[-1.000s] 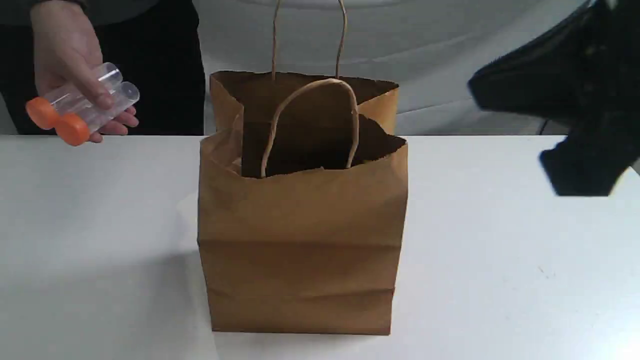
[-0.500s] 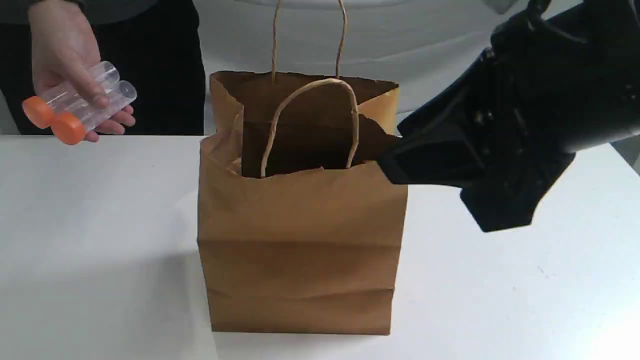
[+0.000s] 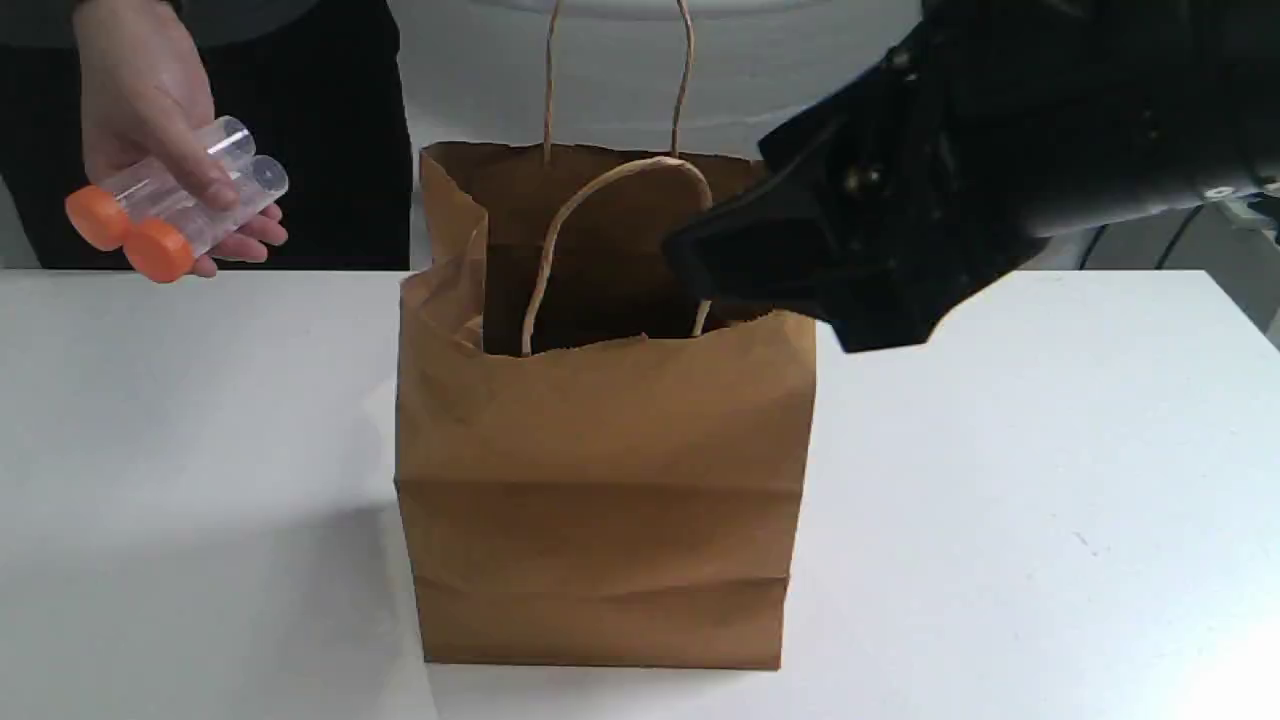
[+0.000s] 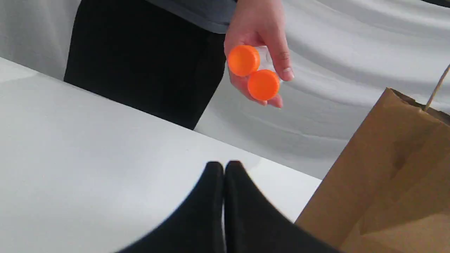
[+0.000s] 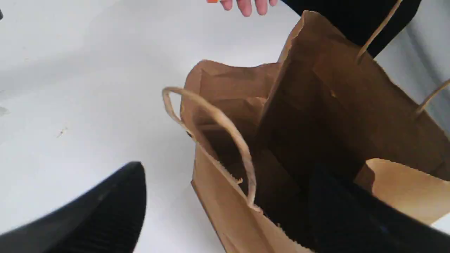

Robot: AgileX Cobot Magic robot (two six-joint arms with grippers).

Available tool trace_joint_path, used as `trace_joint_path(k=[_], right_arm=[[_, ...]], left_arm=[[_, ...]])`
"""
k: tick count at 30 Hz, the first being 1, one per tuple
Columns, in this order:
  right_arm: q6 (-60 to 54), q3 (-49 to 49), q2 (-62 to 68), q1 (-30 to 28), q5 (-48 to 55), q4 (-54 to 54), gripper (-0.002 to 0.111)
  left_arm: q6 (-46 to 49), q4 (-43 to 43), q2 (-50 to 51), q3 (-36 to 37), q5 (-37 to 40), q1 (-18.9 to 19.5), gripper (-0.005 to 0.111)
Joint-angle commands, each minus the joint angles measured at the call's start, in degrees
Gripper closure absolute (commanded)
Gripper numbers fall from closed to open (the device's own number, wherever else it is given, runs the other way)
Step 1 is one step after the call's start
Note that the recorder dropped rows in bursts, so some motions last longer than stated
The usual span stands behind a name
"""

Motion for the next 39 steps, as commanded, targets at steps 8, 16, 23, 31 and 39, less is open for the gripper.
trace_joint_path(k=[8, 16, 23, 31, 39], right_arm=[[-2.7, -0.2, 2.1, 0.2, -4.7, 2.6, 0.052], [-2.7, -0.2, 2.1, 0.2, -4.8, 3.3, 0.098], [-2.6, -0.2, 2.1, 0.2, -4.8, 3.3, 0.108], [-2.2, -0.2, 2.1, 0.2, -4.8, 3.3, 0.108], [-2.2, -0.2, 2.1, 0.2, -4.8, 3.3, 0.108]], left_arm=[[-0.2, -0.2, -0.2, 0.2, 0.3, 0.1, 0.107], [-0.2, -0.2, -0.2, 0.2, 0.3, 0.1, 0.107], [-0.1, -0.2, -0.2, 0.2, 0.3, 0.1, 0.107], [-1.5, -7.5, -0.2, 0.1, 3.6, 0.1, 0.107], [0.4, -8.2, 3.9, -17.9, 15.6, 0.1, 0.107]])
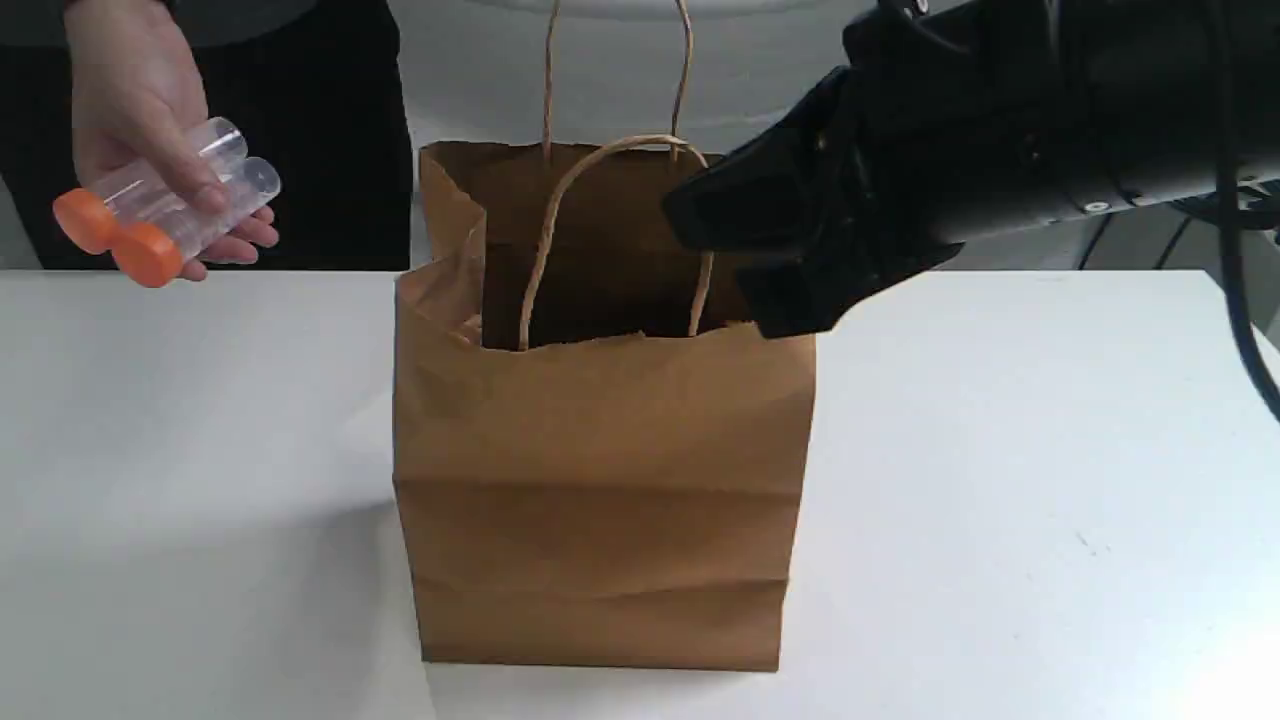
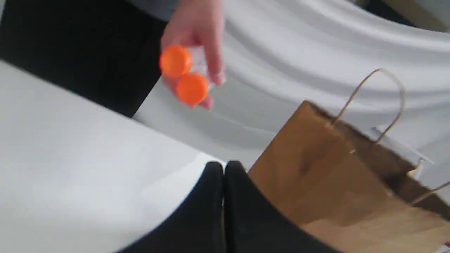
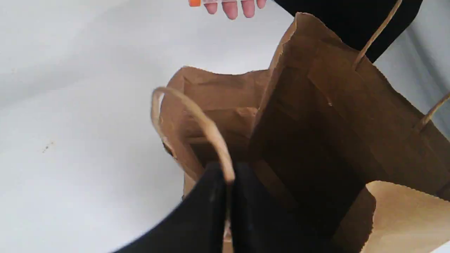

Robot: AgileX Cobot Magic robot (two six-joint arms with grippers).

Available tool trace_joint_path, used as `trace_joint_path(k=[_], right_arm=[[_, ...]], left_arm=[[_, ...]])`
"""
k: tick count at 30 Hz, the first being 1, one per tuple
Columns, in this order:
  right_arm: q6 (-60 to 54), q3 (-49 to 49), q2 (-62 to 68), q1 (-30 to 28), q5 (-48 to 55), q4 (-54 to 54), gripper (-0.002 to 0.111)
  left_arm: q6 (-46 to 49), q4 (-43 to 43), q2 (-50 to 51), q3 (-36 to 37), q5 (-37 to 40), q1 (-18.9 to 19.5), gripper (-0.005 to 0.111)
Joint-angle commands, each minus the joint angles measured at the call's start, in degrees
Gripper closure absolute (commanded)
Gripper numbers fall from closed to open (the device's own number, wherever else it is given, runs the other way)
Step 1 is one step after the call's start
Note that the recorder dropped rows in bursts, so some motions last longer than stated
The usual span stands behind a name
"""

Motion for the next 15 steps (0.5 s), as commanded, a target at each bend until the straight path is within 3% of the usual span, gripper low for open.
trace_joint_path(k=[1, 10, 15], right_arm=[[0.3, -0.2, 0.0, 0.2, -0.7, 0.8, 0.108], [0.5, -0.2, 0.0, 0.2, -0.2, 0.7, 0.108], [0.5, -0.2, 0.0, 0.2, 1.2, 0.7, 0.108]], left_arm=[[2.4, -0.5, 5.2, -9.4, 4.0, 0.1, 0.107], [20.3, -0.9, 31.7, -37.9, 19.9, 0.1, 0.107], [29.2, -7.0, 46.4, -51.6, 29.2, 0.1, 0.107]])
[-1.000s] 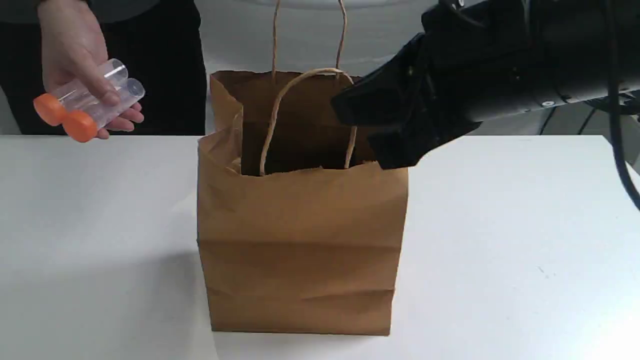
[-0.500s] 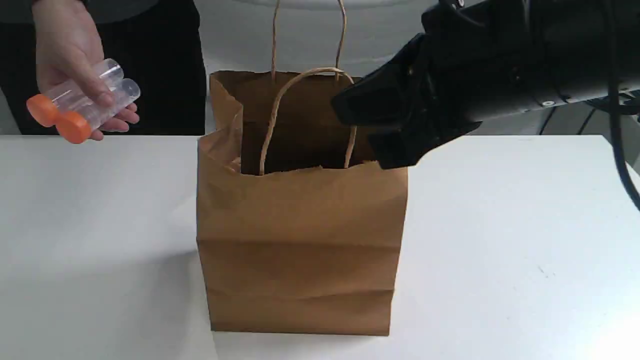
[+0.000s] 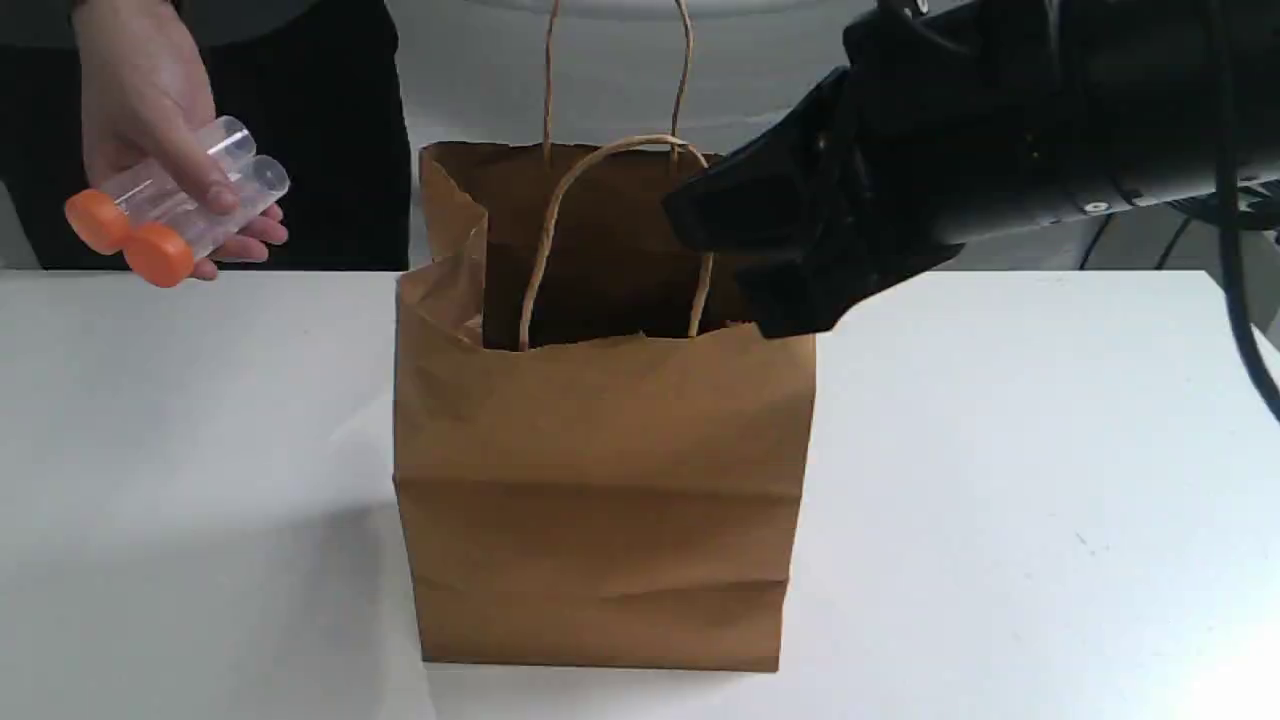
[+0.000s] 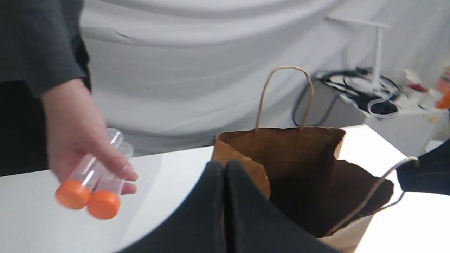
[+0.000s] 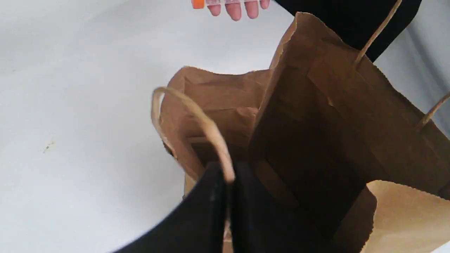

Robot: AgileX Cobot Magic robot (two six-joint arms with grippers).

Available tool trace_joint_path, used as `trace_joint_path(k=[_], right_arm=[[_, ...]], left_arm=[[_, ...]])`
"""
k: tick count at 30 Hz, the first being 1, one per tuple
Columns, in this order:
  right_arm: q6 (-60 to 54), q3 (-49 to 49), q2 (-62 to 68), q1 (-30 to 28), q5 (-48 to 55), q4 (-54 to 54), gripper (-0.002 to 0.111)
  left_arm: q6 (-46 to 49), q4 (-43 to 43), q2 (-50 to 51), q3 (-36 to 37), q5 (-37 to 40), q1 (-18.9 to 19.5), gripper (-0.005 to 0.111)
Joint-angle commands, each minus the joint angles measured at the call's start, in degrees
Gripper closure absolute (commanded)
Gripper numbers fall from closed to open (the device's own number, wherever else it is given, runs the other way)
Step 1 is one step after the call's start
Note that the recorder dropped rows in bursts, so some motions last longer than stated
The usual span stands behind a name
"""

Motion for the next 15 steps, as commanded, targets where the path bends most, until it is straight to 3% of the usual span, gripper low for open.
trace_joint_path(k=[1, 8, 15], right_arm=[[0.4, -0.2, 0.0, 0.2, 1.4, 0.6, 0.108], [0.3, -0.2, 0.0, 0.2, 2.7, 0.6, 0.108], [0.7, -0.2, 0.0, 0.2, 2.7, 0.6, 0.108]], left_arm=[[7.5, -5.6, 11.7, -9.3, 8.7, 0.1, 0.107], [9.7, -6.9, 32.6, -28.1, 25.8, 0.1, 0.107], [9.3, -3.3, 50.6, -42.7, 25.8, 0.1, 0.107]])
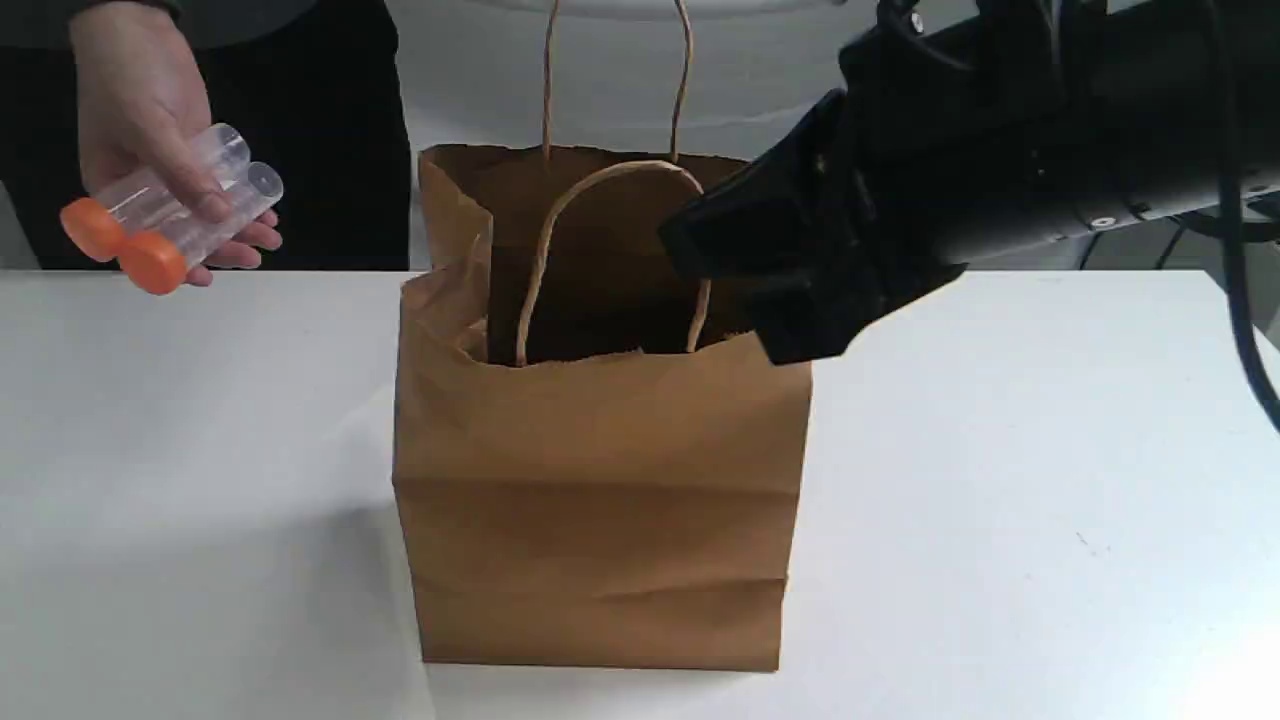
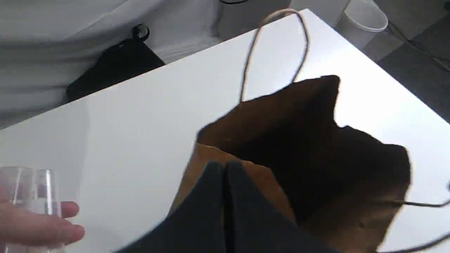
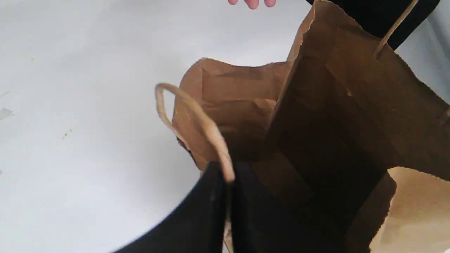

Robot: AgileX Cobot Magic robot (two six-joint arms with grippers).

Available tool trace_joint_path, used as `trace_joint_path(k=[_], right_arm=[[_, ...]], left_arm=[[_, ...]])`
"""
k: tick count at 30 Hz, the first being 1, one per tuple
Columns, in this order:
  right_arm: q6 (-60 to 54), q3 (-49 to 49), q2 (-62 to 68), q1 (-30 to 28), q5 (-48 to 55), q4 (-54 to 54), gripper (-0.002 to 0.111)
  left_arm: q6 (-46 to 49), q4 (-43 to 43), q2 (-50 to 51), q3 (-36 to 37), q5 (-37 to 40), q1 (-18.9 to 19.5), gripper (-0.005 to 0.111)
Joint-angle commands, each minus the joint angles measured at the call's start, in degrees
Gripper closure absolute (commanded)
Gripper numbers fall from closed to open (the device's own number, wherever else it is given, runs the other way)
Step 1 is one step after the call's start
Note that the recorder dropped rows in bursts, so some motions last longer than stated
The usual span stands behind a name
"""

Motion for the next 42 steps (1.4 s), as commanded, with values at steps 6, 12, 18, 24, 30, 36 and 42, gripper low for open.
trace_joint_path(k=[6, 12, 18, 24, 30, 36, 42], right_arm=[[1.4, -0.2, 0.0, 0.2, 0.2, 0.4, 0.108], [1.7, -0.2, 0.0, 0.2, 0.2, 0.3, 0.108], [1.8, -0.2, 0.0, 0.2, 0.2, 0.2, 0.108], [1.8, -0.2, 0.0, 0.2, 0.2, 0.2, 0.108], [2.2, -0.2, 0.7, 0.2, 0.1, 0.2, 0.108], [2.2, -0.2, 2.9, 0.2, 0.3, 0.4, 0.108], [2.3, -0.4, 3.3, 0.2, 1.8, 0.7, 0.108]], left_arm=[[0.9, 6.0, 14.2, -6.1, 0.7, -4.3, 0.107], [5.8, 7.3, 19.5, -6.1, 0.7, -9.2, 0.107], [8.0, 6.4, 20.2, -6.2, -0.2, -10.7, 0.106], [8.0, 5.3, 20.4, -8.0, -2.4, -11.7, 0.087], [8.0, 9.7, 21.0, -11.8, -6.4, -15.2, 0.057], [7.1, 15.8, 25.4, -17.4, -2.0, -17.5, 0.059], [6.5, 16.2, 28.7, -19.5, -1.4, -17.5, 0.059]])
